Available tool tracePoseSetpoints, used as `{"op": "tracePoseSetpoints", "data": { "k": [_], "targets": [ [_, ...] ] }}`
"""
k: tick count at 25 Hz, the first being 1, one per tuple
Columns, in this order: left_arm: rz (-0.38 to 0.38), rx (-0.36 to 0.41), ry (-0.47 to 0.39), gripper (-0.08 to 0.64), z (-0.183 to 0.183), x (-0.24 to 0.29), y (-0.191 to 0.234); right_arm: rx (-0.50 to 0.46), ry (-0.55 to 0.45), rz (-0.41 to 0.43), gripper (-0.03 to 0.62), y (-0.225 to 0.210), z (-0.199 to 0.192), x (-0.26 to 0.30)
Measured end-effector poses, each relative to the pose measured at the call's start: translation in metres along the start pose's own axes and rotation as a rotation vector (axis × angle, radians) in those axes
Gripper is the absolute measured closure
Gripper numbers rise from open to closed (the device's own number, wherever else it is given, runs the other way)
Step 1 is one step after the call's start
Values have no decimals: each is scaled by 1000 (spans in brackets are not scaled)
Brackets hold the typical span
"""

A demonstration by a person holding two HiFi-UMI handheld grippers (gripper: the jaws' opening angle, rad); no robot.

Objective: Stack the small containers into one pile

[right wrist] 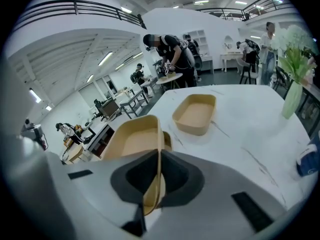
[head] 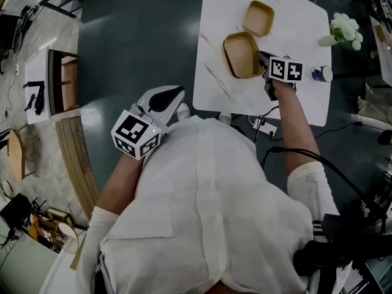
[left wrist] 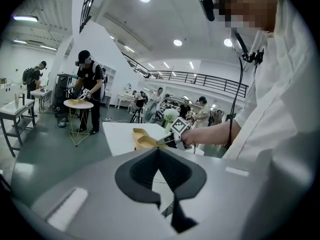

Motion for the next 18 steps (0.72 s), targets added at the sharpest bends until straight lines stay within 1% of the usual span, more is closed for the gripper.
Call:
{"op": "tracePoseSetpoints", "data": {
  "k": [6,18],
  "targets": [
    [-1,-7,17,554,-4,-14,16,-1,28,-26,576,3,-1,16],
    [-24,-3,30,554,-6,-24,27,22,43,-70,576,0,-7,13]
  ]
}}
Point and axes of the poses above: the fingertips, and each gripper's own axes: x forward along the fingers, y to its left, z out of its top, the point moved 3 cm from there along -x, backward along the fingers, and after that the axes turned 12 degrees about -x, right-handed, at the moved point
